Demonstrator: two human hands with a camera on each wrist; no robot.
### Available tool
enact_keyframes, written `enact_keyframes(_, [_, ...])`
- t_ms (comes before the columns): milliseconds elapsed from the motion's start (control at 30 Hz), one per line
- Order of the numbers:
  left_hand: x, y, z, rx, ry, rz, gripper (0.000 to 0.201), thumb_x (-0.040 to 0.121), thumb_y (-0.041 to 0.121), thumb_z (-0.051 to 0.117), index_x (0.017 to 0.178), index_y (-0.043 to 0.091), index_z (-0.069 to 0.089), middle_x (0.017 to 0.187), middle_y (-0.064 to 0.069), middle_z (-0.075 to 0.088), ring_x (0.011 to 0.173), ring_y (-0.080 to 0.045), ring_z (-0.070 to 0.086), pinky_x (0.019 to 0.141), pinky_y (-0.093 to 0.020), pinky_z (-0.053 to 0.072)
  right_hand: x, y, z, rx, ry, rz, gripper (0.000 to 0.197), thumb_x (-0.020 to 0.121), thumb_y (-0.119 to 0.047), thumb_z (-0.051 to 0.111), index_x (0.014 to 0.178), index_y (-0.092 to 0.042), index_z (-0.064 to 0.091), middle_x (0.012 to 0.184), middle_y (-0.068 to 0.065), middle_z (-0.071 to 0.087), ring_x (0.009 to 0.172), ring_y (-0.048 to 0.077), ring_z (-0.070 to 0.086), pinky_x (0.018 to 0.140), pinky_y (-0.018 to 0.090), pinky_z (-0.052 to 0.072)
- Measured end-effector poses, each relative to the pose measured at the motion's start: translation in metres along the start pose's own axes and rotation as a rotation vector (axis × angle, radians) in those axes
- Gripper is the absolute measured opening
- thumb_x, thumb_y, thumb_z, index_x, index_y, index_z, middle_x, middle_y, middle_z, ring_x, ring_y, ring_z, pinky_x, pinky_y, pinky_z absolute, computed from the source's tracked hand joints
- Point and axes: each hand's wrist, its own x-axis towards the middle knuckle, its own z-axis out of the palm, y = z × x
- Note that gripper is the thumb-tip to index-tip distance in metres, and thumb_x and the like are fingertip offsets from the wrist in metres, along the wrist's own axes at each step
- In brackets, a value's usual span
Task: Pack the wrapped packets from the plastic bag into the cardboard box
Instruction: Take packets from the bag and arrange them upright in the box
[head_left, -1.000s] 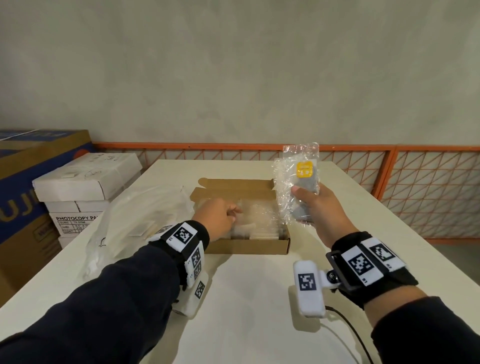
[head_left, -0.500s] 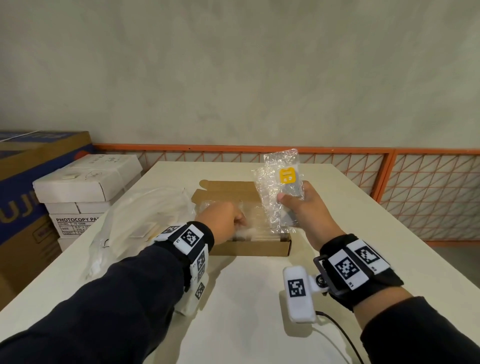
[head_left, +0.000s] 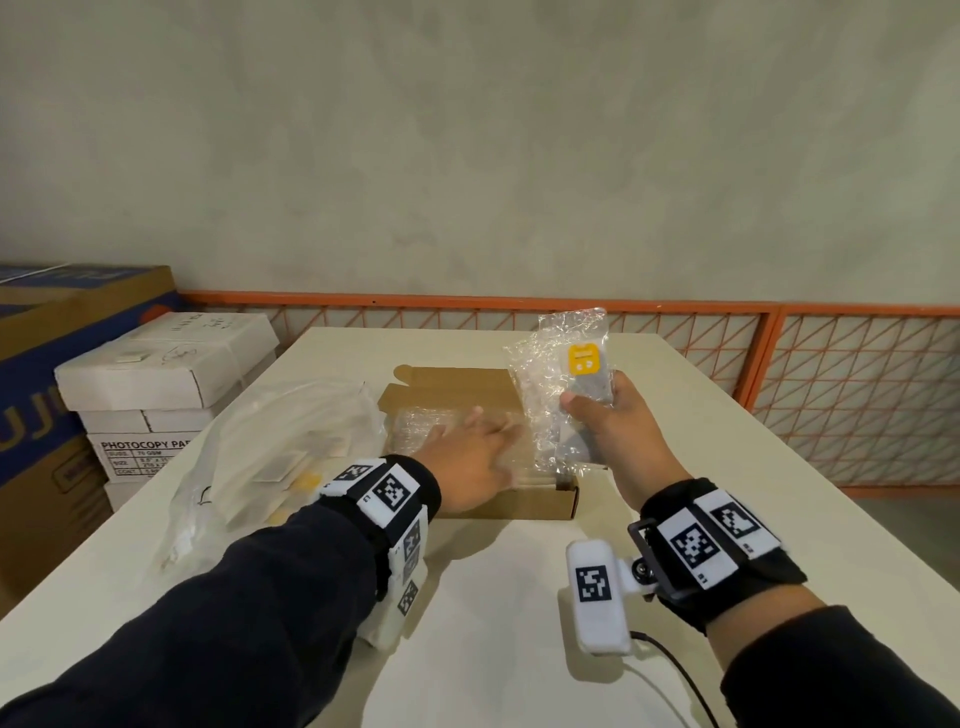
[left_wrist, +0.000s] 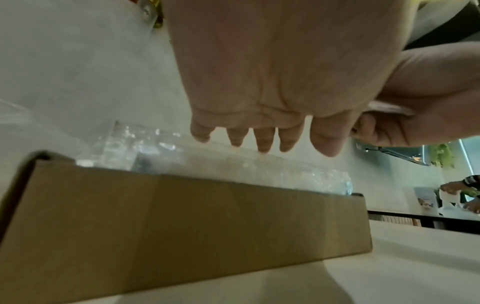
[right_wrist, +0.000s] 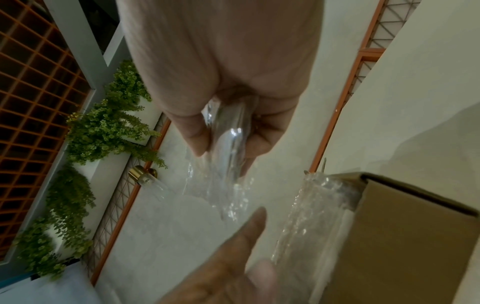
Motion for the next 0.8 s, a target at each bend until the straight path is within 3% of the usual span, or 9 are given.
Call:
enact_keyframes(100, [-0.008,0.007,-0.012,-0.485,0.093,-0.051,0.060,0.095,0.039,0.045,0.148,0.022,0.022,0.155,0.004,0.019,0.143,-0.016,0.020,0.117,-0.039,0.019,0.000,0.002,0.003,-0.042,-0.010,-0.015,0.006,0.092,-0.018,0.053,0.097,-0.016,0.050,0.079,0.006,0.050,0.066,0.020,0.049,0.058,0.029,0.044])
enact_keyframes(200, [-0.017,0.013,-0.023,-1.073,0.083,-0.049,0.029,0.096,0.020,0.046,0.125,0.027,0.044,0.122,0.007,0.053,0.104,-0.005,0.054,0.094,-0.024,0.046,-0.001,0.003,0.012,-0.063,-0.055,-0.007,0.021,0.095,-0.026,0.049,0.110,-0.011,0.051,0.066,-0.003,0.041,0.052,0.010,0.036,0.047,0.020,0.033])
enact_keyframes(267, [-0.019,0.011,-0.025,-1.315,0.013,-0.073,0.027,0.093,0.014,0.050,0.117,0.026,0.045,0.114,0.001,0.053,0.099,-0.013,0.057,0.091,-0.036,0.052,-0.003,0.000,0.023,-0.034,-0.099,-0.009,0.032,0.092,-0.032,0.052,0.119,-0.014,0.052,0.082,-0.002,0.058,0.065,0.008,0.055,0.059,0.023,0.047])
enact_keyframes(300, [-0.020,0.009,-0.024,-1.366,0.001,-0.088,0.025,0.091,0.012,0.053,0.112,0.024,0.046,0.111,-0.001,0.055,0.098,-0.016,0.058,0.089,-0.040,0.052,-0.002,0.002,0.029,-0.013,-0.112,0.001,0.039,0.088,-0.036,0.055,0.123,-0.018,0.051,0.100,0.001,0.064,0.085,0.013,0.064,0.075,0.033,0.054])
enact_keyframes(367, [-0.021,0.005,-0.021,-1.399,0.026,-0.111,0.020,0.090,0.007,0.056,0.102,0.022,0.050,0.093,-0.002,0.058,0.083,-0.013,0.060,0.076,-0.035,0.058,-0.002,0.002,0.039,0.018,-0.124,0.025,0.043,0.084,-0.037,0.057,0.123,-0.019,0.052,0.119,0.009,0.063,0.108,0.027,0.061,0.095,0.050,0.048])
enact_keyframes(433, [-0.021,0.001,-0.020,-1.409,0.065,-0.136,0.018,0.090,0.005,0.056,0.102,0.017,0.051,0.085,-0.004,0.060,0.065,-0.011,0.063,0.055,-0.026,0.058,-0.003,0.000,0.048,0.015,-0.140,0.030,0.030,0.090,-0.027,0.055,0.118,-0.016,0.053,0.117,0.016,0.063,0.108,0.034,0.061,0.097,0.052,0.047])
enact_keyframes(500, [-0.024,-0.003,-0.021,-1.391,0.108,-0.159,0.014,0.090,0.004,0.055,0.101,0.013,0.053,0.086,-0.008,0.063,0.055,-0.010,0.064,0.047,-0.021,0.054,-0.003,-0.001,0.053,-0.024,-0.153,0.030,0.026,0.093,-0.024,0.052,0.118,-0.015,0.053,0.113,0.015,0.064,0.101,0.033,0.063,0.093,0.049,0.050])
enact_keyframes(633, [-0.027,-0.013,-0.024,-1.295,0.184,-0.179,0.014,0.092,0.003,0.052,0.103,0.012,0.055,0.085,-0.007,0.062,0.066,-0.015,0.058,0.058,-0.026,0.050,0.003,-0.002,0.053,-0.115,-0.148,-0.009,0.027,0.097,-0.025,0.045,0.120,-0.012,0.050,0.099,0.004,0.059,0.076,0.014,0.056,0.058,0.024,0.046])
enact_keyframes(800, [-0.037,-0.031,-0.029,-1.197,0.342,-0.281,0.026,0.091,0.003,0.052,0.115,0.012,0.054,0.110,-0.023,0.063,0.086,-0.029,0.057,0.084,-0.049,0.051,0.010,-0.007,0.040,-0.332,-0.064,-0.110,0.013,0.095,-0.018,0.047,0.100,-0.010,0.056,0.083,0.006,0.057,0.068,0.016,0.053,0.061,0.024,0.041])
